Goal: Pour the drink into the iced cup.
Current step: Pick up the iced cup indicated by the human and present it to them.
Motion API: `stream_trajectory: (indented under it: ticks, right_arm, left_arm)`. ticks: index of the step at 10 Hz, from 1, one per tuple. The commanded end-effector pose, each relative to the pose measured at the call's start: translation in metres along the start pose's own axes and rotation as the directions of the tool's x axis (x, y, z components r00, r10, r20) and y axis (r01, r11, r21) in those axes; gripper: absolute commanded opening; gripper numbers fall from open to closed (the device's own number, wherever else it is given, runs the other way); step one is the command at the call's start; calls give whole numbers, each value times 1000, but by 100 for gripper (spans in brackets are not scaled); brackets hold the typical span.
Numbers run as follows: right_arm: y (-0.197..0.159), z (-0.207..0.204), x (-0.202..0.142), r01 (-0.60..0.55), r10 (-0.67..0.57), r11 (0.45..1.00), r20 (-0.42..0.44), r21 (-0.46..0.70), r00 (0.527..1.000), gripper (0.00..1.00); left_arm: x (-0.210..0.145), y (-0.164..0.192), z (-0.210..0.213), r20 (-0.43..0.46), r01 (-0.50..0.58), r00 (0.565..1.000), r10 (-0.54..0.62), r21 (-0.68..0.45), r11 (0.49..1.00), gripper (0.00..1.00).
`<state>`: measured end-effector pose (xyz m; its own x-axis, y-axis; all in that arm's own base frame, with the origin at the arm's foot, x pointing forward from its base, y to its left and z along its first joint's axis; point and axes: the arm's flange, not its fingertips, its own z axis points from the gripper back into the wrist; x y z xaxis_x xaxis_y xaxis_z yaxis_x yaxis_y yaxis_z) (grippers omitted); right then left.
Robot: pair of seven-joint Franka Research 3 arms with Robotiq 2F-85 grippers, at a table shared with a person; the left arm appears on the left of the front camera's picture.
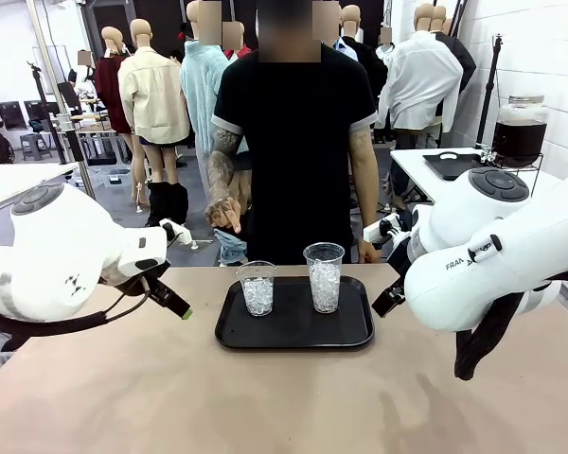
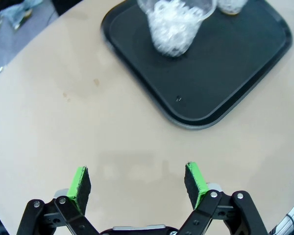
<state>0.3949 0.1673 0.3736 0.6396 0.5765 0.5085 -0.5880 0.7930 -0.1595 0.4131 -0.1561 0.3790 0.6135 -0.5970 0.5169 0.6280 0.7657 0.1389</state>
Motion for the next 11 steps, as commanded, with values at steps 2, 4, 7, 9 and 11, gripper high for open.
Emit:
stream_trajectory:
  ticks: [2, 4, 7, 9, 11]
  right_arm:
    - [0, 0, 0, 1, -1, 1000, 0, 1, 1000, 100]
    - [0, 0, 0, 1, -1, 1000, 0, 1, 1000, 100]
    - [0, 0, 0, 1, -1, 1000, 0, 1, 1000, 100]
    - [0, 0, 0, 1, -1, 1000, 0, 1, 1000, 100]
    - [0, 0, 0, 1, -1, 1000, 0, 1, 1000, 100]
  left_arm:
    - [25, 69, -21, 77, 242, 970, -231, -198, 950, 100]
    - [39, 96, -50, 187, 432, 899, -395, -243, 869, 100]
    - [48, 108, -70, 312, 533, 840, -444, -324, 781, 100]
    - [43, 86, -20, 272, 522, 847, -457, -257, 814, 100]
    - [43, 86, -20, 272, 522, 847, -457, -257, 814, 100]
